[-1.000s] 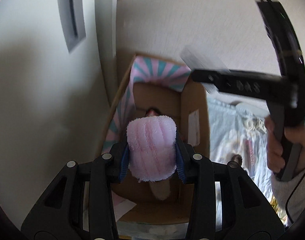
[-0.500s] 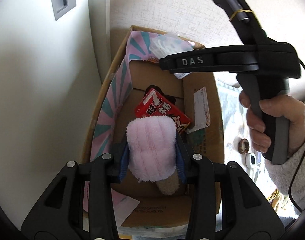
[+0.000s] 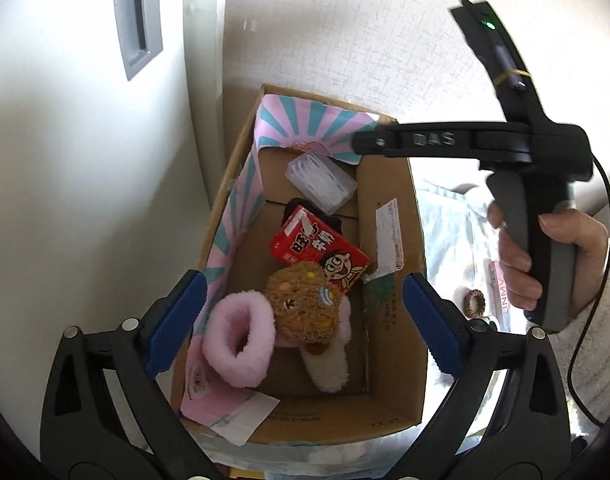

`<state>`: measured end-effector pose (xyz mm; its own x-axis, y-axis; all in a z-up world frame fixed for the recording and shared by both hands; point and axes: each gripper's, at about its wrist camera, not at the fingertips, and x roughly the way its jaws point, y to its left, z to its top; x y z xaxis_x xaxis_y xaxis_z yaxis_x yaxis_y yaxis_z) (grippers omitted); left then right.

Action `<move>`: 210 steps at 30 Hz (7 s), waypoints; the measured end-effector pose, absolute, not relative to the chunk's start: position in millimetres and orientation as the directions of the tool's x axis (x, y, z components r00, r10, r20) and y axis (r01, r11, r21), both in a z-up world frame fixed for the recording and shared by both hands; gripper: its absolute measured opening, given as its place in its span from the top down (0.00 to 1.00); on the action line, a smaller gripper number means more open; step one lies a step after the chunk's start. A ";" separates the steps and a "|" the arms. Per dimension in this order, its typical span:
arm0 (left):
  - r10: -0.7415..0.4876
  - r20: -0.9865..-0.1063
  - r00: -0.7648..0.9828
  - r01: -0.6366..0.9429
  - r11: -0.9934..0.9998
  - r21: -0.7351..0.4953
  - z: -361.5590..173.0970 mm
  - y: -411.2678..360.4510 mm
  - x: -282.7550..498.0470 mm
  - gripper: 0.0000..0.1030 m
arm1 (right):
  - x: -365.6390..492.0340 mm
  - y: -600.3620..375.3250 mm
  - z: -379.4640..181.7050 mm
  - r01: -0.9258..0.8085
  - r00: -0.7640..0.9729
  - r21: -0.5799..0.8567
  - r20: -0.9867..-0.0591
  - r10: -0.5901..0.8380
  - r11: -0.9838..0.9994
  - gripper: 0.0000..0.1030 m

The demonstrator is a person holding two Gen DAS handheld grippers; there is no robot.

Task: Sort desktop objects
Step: 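Carry the floss box and pink band into the cardboard box and release, then return both tools over the remaining items on the cloth, then grasp the pink UNMV box with the right gripper while the left gripper grasps the black cap, then carry the UNMV box and black cap into the cardboard box and release both, then return both tools to the remaining items on the cloth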

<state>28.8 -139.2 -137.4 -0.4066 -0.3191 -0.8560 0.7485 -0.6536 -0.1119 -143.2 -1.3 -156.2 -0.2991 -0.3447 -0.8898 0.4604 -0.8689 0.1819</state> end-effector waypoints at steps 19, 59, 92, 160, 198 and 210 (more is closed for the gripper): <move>-0.330 -0.836 -0.439 0.678 -0.732 -0.067 -99.4 -74.9 -8.9 0.04 | -111.6 98.0 -119.7 0.384 -0.398 0.161 -0.860 -0.320 -0.909 0.38; -0.122 -0.962 -0.245 0.561 -0.827 -0.038 -282.5 82.0 -106.4 0.04 | -31.1 277.7 -235.6 0.126 -0.254 0.066 -0.962 -0.097 -0.990 0.38; -0.247 -0.951 -0.189 0.541 -0.834 0.109 -277.4 87.1 -104.7 0.68 | -6.4 283.7 -248.6 0.135 -0.270 0.018 -0.961 -0.054 -0.991 0.80; -0.411 -0.884 -0.223 0.832 -0.553 0.047 -152.6 -116.7 33.4 0.68 | -105.5 -37.8 -152.0 0.525 -0.228 0.198 -0.904 -0.361 -0.828 0.80; -0.528 -0.828 -0.189 0.846 -0.516 0.136 -118.4 -93.4 20.8 0.01 | -85.1 63.4 -100.0 0.465 -0.300 0.239 -0.863 -0.406 -0.853 0.41; -0.586 -0.776 -0.232 0.799 -0.570 0.192 -82.8 -73.3 -21.3 0.01 | -67.3 182.3 -57.7 0.317 -0.464 0.191 -0.823 -0.328 -0.929 0.41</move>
